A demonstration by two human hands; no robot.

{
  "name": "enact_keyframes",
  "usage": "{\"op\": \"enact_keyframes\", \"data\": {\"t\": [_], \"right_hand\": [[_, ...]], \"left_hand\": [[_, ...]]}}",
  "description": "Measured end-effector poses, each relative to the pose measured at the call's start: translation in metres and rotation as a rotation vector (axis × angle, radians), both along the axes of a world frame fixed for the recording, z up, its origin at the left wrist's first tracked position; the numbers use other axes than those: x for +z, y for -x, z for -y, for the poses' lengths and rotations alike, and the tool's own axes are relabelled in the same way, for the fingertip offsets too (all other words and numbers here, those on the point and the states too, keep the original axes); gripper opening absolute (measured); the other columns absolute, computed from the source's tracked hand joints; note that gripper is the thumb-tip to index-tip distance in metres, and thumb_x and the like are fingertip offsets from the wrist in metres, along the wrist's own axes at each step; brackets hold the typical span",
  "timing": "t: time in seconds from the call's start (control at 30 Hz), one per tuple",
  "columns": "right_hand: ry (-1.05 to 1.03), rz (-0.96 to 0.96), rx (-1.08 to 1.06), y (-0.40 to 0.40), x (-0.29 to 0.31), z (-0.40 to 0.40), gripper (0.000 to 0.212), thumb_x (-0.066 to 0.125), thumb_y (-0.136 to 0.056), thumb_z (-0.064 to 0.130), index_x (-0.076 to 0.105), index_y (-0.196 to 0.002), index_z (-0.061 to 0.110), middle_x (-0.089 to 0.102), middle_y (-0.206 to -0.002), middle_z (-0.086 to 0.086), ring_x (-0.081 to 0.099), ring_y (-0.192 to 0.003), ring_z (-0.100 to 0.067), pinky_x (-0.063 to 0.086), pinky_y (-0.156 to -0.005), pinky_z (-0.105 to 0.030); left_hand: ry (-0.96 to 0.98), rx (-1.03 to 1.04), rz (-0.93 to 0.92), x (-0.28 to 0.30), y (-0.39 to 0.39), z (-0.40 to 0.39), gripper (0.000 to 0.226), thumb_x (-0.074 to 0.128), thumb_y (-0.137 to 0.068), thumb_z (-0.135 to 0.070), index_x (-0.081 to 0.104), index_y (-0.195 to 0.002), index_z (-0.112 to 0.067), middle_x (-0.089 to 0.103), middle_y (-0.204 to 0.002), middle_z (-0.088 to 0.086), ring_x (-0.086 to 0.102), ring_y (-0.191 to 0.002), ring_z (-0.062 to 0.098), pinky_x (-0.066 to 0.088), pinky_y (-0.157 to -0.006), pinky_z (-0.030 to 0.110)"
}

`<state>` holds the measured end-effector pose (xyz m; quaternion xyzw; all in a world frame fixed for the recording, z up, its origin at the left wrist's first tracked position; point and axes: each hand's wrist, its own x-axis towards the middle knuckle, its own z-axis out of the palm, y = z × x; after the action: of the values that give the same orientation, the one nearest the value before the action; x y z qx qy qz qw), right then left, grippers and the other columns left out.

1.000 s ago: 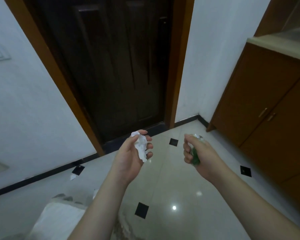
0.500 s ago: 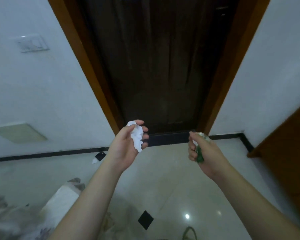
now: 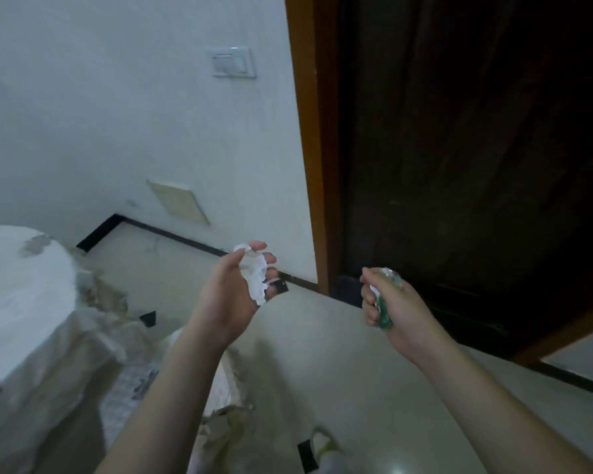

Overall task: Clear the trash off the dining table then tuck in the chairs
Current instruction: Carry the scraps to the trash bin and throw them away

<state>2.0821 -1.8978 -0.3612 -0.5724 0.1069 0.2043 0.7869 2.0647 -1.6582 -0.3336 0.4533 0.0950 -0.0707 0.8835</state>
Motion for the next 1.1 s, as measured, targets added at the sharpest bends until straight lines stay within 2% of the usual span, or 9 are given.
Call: {"op": "enact_keyframes", "data": {"t": [0.17, 0.23, 0.33, 0.4, 0.53, 0.7, 0.83, 0.97, 1.1], "right_hand": [[0.041, 0.061, 0.142, -0.062, 0.009, -0.064, 0.015, 0.062, -0.091, 0.025, 0.055, -0.085, 0.013, 0.046, -0.059, -0.001, 0.038, -0.045, -0.013, 0.035, -0.043, -0.025], [0.063, 0.079, 0.186, -0.083, 0.015, -0.085, 0.014, 0.061, -0.092, 0.024, 0.056, -0.086, 0.012, 0.046, -0.059, -0.001, 0.037, -0.045, -0.014, 0.035, -0.042, -0.024], [0.064, 0.115, 0.220, -0.115, 0.023, -0.116, 0.012, 0.059, -0.094, 0.021, 0.056, -0.088, 0.012, 0.046, -0.059, -0.001, 0.037, -0.046, -0.013, 0.035, -0.044, -0.024], [0.059, 0.111, 0.243, -0.131, 0.026, -0.135, 0.013, 0.058, -0.094, 0.020, 0.054, -0.083, 0.013, 0.046, -0.058, 0.000, 0.037, -0.045, -0.013, 0.035, -0.045, -0.025], [0.067, 0.125, 0.349, -0.160, 0.023, -0.169, 0.015, 0.058, -0.094, 0.020, 0.054, -0.081, 0.014, 0.046, -0.059, -0.001, 0.037, -0.046, -0.014, 0.037, -0.046, -0.026], [0.077, 0.129, 0.460, -0.216, 0.012, -0.207, 0.014, 0.057, -0.094, 0.020, 0.055, -0.082, 0.013, 0.046, -0.059, -0.001, 0.038, -0.046, -0.015, 0.037, -0.046, -0.026], [0.073, 0.144, 0.536, -0.270, -0.004, -0.230, 0.014, 0.057, -0.094, 0.019, 0.055, -0.082, 0.013, 0.047, -0.059, -0.001, 0.039, -0.045, -0.015, 0.038, -0.045, -0.026], [0.086, 0.133, 0.597, -0.329, -0.012, -0.243, 0.015, 0.058, -0.094, 0.020, 0.056, -0.080, 0.014, 0.047, -0.060, -0.001, 0.040, -0.046, -0.015, 0.038, -0.047, -0.027], [0.110, 0.150, 0.654, -0.382, -0.016, -0.260, 0.018, 0.058, -0.093, 0.020, 0.056, -0.077, 0.016, 0.048, -0.060, -0.001, 0.041, -0.047, -0.016, 0.038, -0.050, -0.028]], "left_hand": [[0.004, 0.160, 0.074, 0.011, -0.029, -0.071, 0.023, 0.051, -0.083, -0.031, 0.061, -0.100, -0.018, 0.059, -0.088, 0.002, 0.053, -0.074, 0.016, 0.037, -0.066, 0.029], [0.021, 0.193, 0.104, 0.014, -0.038, -0.093, 0.023, 0.058, -0.081, -0.031, 0.061, -0.100, -0.018, 0.059, -0.090, 0.003, 0.053, -0.075, 0.017, 0.036, -0.068, 0.031], [0.026, 0.220, 0.111, 0.014, -0.051, -0.120, 0.038, 0.074, -0.070, -0.032, 0.061, -0.102, -0.017, 0.059, -0.091, 0.004, 0.053, -0.075, 0.017, 0.036, -0.068, 0.031], [0.035, 0.261, 0.101, 0.010, -0.057, -0.133, 0.040, 0.076, -0.068, -0.033, 0.063, -0.101, -0.017, 0.059, -0.091, 0.004, 0.052, -0.075, 0.017, 0.037, -0.068, 0.030], [0.056, 0.347, 0.081, 0.002, -0.067, -0.154, 0.040, 0.076, -0.069, -0.033, 0.062, -0.103, -0.016, 0.058, -0.092, 0.004, 0.054, -0.075, 0.018, 0.041, -0.066, 0.030], [0.053, 0.471, 0.034, -0.016, -0.091, -0.174, 0.024, 0.060, -0.081, -0.030, 0.063, -0.100, -0.016, 0.057, -0.091, 0.004, 0.054, -0.074, 0.017, 0.039, -0.064, 0.029], [0.005, 0.541, -0.021, -0.030, -0.128, -0.182, 0.042, 0.079, -0.063, -0.035, 0.065, -0.099, -0.017, 0.059, -0.090, 0.004, 0.055, -0.073, 0.018, 0.042, -0.064, 0.029], [0.012, 0.630, -0.064, -0.033, -0.177, -0.186, 0.025, 0.060, -0.080, -0.029, 0.062, -0.101, -0.015, 0.058, -0.090, 0.006, 0.055, -0.073, 0.019, 0.042, -0.065, 0.030], [-0.044, 0.683, -0.135, -0.034, -0.217, -0.188, 0.021, 0.046, -0.091, -0.024, 0.061, -0.102, -0.014, 0.060, -0.088, 0.006, 0.055, -0.073, 0.020, 0.041, -0.065, 0.031]]}}
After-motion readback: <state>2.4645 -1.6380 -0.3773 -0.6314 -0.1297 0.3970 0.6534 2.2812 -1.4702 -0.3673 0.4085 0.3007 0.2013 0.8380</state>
